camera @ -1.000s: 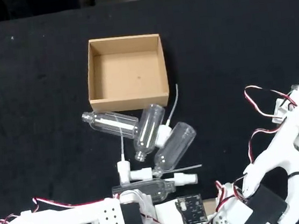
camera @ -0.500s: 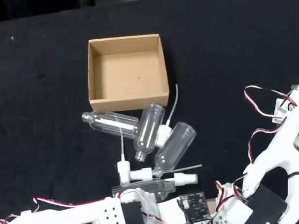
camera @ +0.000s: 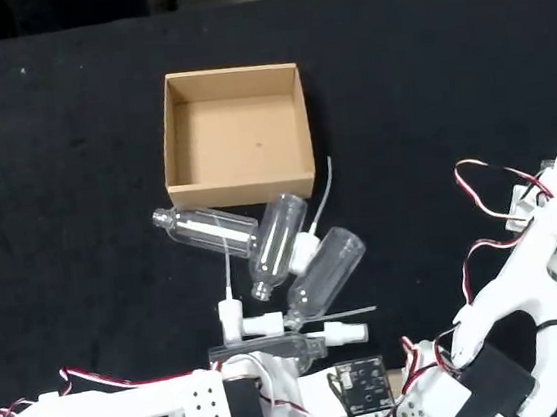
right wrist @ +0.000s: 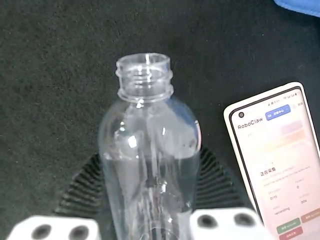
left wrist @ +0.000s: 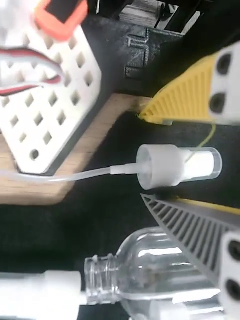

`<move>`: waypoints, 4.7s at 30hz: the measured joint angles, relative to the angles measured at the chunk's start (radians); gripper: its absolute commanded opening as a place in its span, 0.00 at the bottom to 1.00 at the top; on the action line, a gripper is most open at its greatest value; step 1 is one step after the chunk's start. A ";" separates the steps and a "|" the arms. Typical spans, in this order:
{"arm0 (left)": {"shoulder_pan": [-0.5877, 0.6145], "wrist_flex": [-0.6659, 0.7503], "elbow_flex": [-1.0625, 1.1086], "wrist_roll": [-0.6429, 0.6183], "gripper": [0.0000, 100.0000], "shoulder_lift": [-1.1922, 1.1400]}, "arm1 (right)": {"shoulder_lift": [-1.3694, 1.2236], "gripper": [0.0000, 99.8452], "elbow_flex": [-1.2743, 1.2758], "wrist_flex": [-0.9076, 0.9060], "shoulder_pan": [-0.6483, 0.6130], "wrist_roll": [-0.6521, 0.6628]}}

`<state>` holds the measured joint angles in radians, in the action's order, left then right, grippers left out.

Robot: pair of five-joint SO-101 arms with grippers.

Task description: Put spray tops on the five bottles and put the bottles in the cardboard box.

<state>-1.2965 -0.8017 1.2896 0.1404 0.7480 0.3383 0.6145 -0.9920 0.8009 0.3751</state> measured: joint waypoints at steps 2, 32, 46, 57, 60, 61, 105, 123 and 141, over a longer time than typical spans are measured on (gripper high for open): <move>0.000 -0.015 0.000 0.000 0.20 0.000 | 0.000 0.08 0.000 0.000 0.000 0.000; 0.158 -0.420 -0.307 0.135 0.07 0.000 | 0.000 0.08 0.000 -0.009 0.000 0.000; 0.868 -0.690 -1.000 0.252 0.06 0.000 | 0.000 0.07 -0.160 -0.203 -0.150 -0.041; 1.435 -0.666 -0.990 0.255 0.06 0.000 | 0.000 0.07 -0.172 -0.198 -0.575 -0.235; 1.539 -0.572 -0.868 0.256 0.07 0.000 | 0.000 0.07 -0.170 -0.112 -0.666 -0.259; 1.573 -0.535 -0.825 0.258 0.07 -0.005 | 0.000 0.07 -0.161 -0.075 -0.680 -0.261; 1.812 -0.554 -0.895 0.947 0.29 -0.738 | -0.002 0.07 0.273 0.522 -0.687 -0.301; 1.916 -0.124 -0.855 0.798 0.29 -0.795 | -0.002 0.07 0.273 0.522 -0.687 -0.301; 1.909 -0.382 -1.195 0.054 0.29 -0.830 | -0.002 0.07 0.273 0.522 -0.687 -0.301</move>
<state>0.6122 -1.1838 0.0944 0.1941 -0.0821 0.3368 0.8876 -0.4703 0.1135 0.0744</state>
